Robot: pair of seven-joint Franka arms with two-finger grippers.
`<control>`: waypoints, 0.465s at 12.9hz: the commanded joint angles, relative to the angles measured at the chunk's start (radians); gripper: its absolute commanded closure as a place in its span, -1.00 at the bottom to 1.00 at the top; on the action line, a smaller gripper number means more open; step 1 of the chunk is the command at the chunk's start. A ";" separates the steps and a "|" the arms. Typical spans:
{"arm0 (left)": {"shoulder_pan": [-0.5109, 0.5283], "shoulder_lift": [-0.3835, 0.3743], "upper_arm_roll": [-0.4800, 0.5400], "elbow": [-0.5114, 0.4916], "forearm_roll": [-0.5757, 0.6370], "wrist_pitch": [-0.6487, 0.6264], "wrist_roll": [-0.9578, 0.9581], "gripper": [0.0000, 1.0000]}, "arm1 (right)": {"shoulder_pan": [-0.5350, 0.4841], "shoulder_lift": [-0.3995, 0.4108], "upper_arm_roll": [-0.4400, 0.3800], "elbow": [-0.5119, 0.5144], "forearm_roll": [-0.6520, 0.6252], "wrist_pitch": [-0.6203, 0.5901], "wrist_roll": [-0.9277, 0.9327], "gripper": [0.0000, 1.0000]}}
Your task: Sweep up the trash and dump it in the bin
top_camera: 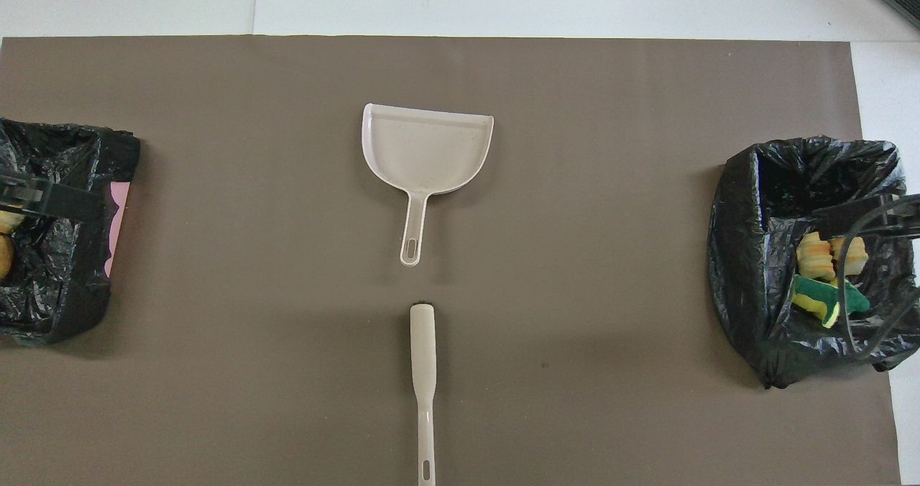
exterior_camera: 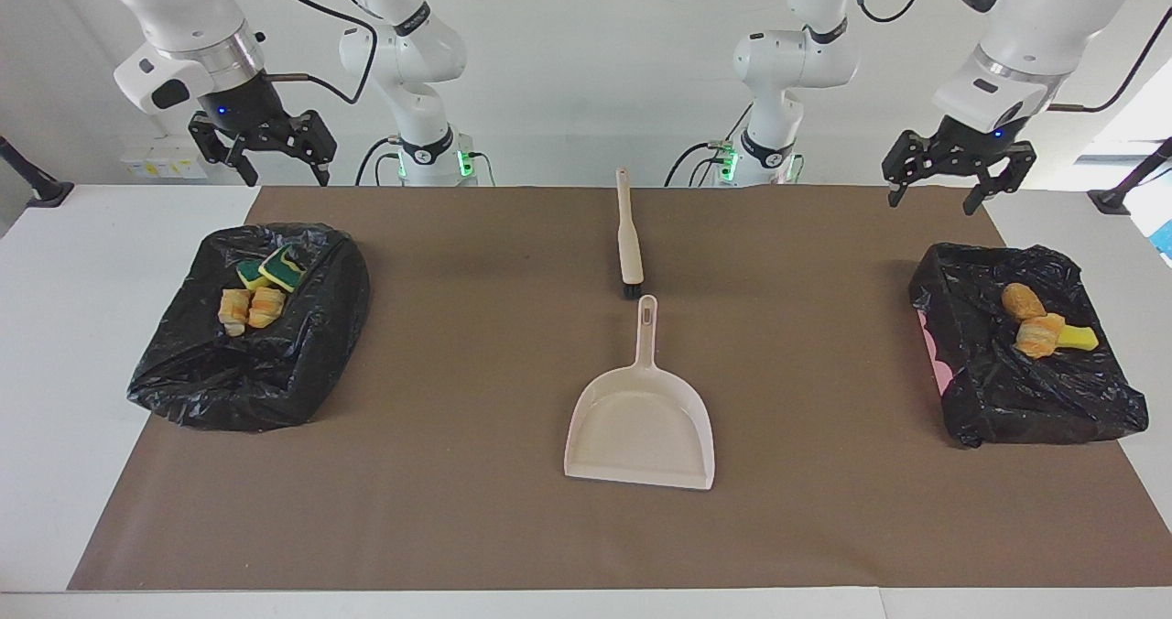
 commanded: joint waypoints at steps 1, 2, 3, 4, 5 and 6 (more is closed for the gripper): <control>0.036 0.022 -0.018 0.079 -0.015 -0.074 0.016 -1.00 | -0.004 0.007 0.003 0.014 0.021 -0.013 0.017 -1.00; 0.063 0.028 -0.027 0.088 -0.019 -0.085 0.017 -1.00 | -0.004 0.007 0.003 0.014 0.021 -0.013 0.017 -1.00; 0.071 0.031 -0.050 0.093 -0.018 -0.087 0.016 -1.00 | -0.004 0.007 0.003 0.014 0.021 -0.013 0.017 -1.00; 0.071 0.031 -0.055 0.093 -0.016 -0.088 0.016 -1.00 | -0.004 0.007 0.003 0.014 0.021 -0.013 0.017 -1.00; 0.071 0.025 -0.055 0.093 -0.018 -0.088 0.016 -1.00 | -0.004 0.007 0.003 0.014 0.021 -0.013 0.017 -1.00; 0.071 0.021 -0.055 0.091 -0.018 -0.087 0.016 -1.00 | -0.004 0.007 0.003 0.014 0.021 -0.013 0.017 -1.00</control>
